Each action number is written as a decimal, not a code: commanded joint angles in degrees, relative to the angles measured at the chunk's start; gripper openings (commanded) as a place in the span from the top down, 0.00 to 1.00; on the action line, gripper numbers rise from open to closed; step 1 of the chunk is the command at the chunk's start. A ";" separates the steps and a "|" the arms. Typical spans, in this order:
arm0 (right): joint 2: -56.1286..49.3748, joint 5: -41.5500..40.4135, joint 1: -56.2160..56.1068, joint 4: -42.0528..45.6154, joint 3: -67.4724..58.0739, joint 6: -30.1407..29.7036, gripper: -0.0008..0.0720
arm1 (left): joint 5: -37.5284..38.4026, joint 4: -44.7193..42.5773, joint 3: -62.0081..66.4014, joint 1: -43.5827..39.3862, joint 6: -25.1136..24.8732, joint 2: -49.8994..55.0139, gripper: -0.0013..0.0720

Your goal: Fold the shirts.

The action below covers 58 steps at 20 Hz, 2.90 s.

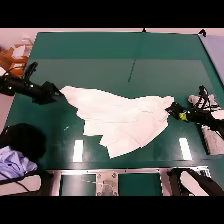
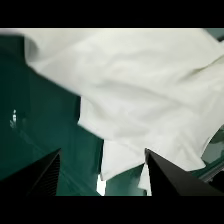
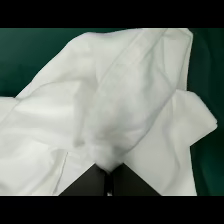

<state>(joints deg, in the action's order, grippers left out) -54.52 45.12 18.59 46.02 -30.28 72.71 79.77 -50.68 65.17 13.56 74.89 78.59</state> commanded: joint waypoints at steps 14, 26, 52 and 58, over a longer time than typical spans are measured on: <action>-0.17 1.14 0.04 -0.20 -0.15 -1.25 0.96 | -30.49 15.30 -37.83 -21.03 -1.92 -10.47 0.18; 0.17 6.47 0.11 -1.03 -6.16 -1.22 0.96 | -21.38 28.89 -27.28 -21.00 -15.72 -7.13 0.95; 15.72 7.41 10.47 4.66 -73.18 3.37 0.96 | -14.25 -40.72 47.71 -21.00 10.67 -29.57 0.95; 4.42 7.17 9.84 -2.47 -54.16 0.52 0.96 | -12.92 -40.41 44.17 -21.00 10.56 -12.68 0.95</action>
<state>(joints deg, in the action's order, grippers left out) -44.75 52.60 28.95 46.63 -92.64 75.02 65.67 -90.00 110.93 -7.51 85.45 58.33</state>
